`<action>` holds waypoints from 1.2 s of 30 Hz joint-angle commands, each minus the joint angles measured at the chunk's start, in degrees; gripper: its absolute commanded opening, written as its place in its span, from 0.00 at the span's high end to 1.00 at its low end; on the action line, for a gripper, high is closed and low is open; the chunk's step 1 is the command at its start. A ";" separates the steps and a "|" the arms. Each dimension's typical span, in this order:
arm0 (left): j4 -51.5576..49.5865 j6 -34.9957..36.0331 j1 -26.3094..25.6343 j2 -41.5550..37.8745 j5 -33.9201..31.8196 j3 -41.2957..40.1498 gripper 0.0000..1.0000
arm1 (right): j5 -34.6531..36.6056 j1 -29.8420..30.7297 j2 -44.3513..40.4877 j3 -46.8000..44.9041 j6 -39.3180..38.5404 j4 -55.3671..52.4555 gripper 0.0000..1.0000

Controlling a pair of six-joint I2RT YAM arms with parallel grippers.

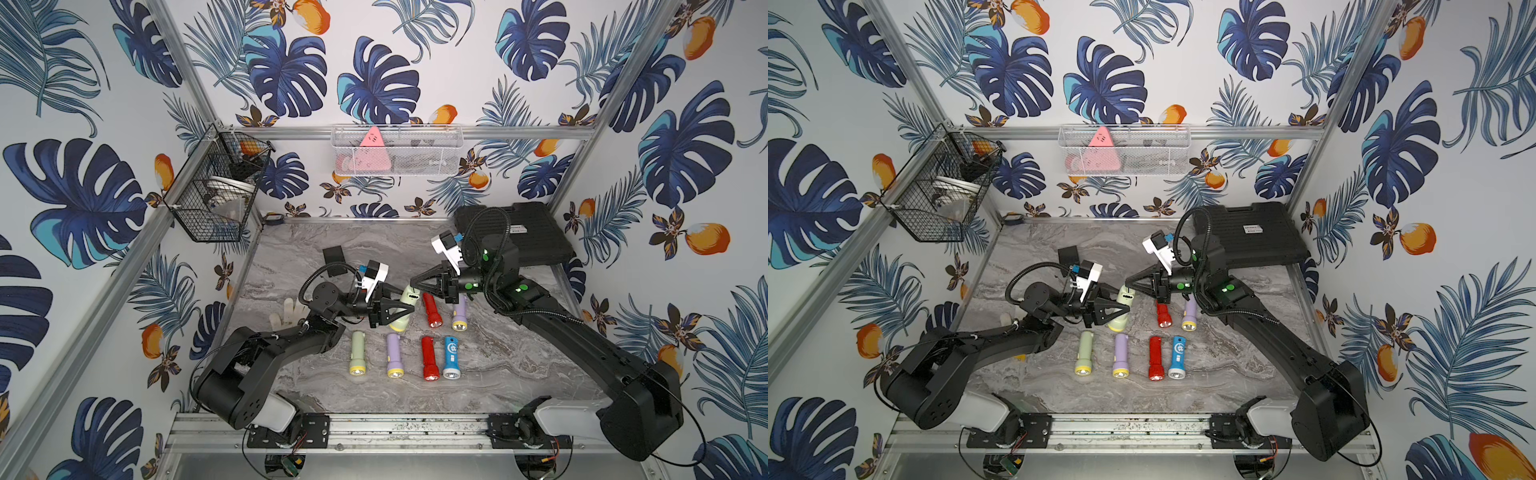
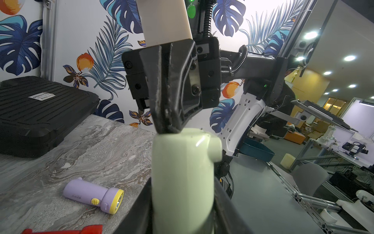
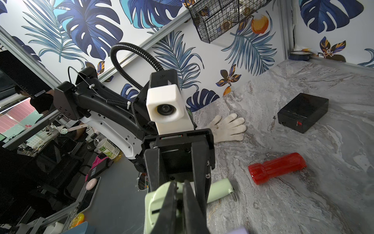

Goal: Close the plug at the bottom of the flashlight
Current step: Close the plug of the flashlight, then place the flashlight at the center of the board.

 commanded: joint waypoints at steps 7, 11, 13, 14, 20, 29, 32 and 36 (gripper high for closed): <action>12.05 0.90 -0.10 -0.03 -0.24 1.02 1.00 | 21.84 -0.11 -1.18 0.89 -1.59 -8.94 0.88; 12.04 0.45 -0.08 0.42 -0.24 1.29 1.00 | 30.73 -0.32 -2.85 0.17 -0.94 -7.08 0.82; 12.04 0.22 -0.08 0.74 -0.27 1.46 1.00 | 32.03 -0.36 -3.47 0.24 -0.95 -6.54 0.77; 12.05 0.09 -0.08 0.83 -0.41 1.46 1.00 | 32.88 -0.45 -3.80 0.12 -0.49 -6.16 0.68; 12.04 -0.15 -0.13 0.88 -0.93 1.55 1.00 | 38.15 -0.65 -5.82 -2.20 0.39 -3.86 0.53; 7.16 2.66 -0.15 1.81 -7.18 0.23 1.00 | 55.59 -0.74 -6.25 -6.12 4.33 -7.60 0.00; -5.73 8.20 -0.08 -0.12 -12.04 0.77 1.00 | 61.95 -1.19 -6.15 -7.18 6.30 -10.04 0.00; -28.60 18.40 -0.39 -4.03 -20.49 3.40 1.00 | 61.78 -4.10 -5.70 -8.43 7.72 -12.34 0.00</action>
